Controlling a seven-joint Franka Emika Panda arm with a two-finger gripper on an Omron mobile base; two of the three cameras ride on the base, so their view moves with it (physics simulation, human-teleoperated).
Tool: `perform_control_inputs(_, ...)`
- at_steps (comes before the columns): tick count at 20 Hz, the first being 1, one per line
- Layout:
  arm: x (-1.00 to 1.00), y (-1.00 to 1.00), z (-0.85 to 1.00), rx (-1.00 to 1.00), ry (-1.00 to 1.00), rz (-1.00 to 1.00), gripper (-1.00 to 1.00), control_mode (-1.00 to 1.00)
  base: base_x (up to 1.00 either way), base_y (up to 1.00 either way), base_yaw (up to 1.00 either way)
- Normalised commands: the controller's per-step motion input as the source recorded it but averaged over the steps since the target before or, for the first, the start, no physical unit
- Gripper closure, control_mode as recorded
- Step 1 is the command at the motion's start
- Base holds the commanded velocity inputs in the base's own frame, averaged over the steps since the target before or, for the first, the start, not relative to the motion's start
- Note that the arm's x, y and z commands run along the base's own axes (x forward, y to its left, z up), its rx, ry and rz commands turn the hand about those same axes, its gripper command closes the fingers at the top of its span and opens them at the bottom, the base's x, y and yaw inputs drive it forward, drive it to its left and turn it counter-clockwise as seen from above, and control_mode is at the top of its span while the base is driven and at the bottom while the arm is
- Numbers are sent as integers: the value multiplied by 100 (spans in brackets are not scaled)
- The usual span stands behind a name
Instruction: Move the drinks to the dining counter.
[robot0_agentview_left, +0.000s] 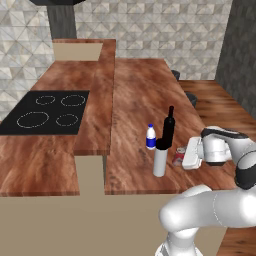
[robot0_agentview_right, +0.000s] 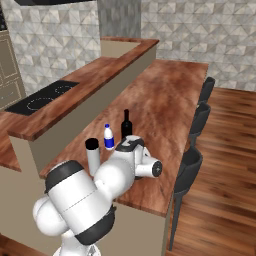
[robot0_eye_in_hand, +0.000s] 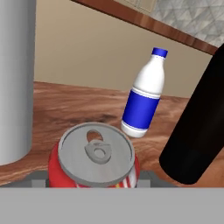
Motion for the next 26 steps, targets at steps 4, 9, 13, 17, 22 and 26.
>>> perform_control_inputs(4,0,0,-8,0,0,0,-100,-100,0,0,0)
perform_control_inputs(9,0,0,0,0,0,0,-100,-100,0,0,0)
perform_control_inputs(13,-17,0,6,0,0,0,-100,-100,0,0,0)
perform_control_inputs(17,-23,0,11,0,0,0,-100,-100,0,0,0)
perform_control_inputs(22,-24,0,25,0,0,0,-100,-100,0,0,0)
perform_control_inputs(26,-40,0,44,0,-2,0,-100,-100,0,0,0)
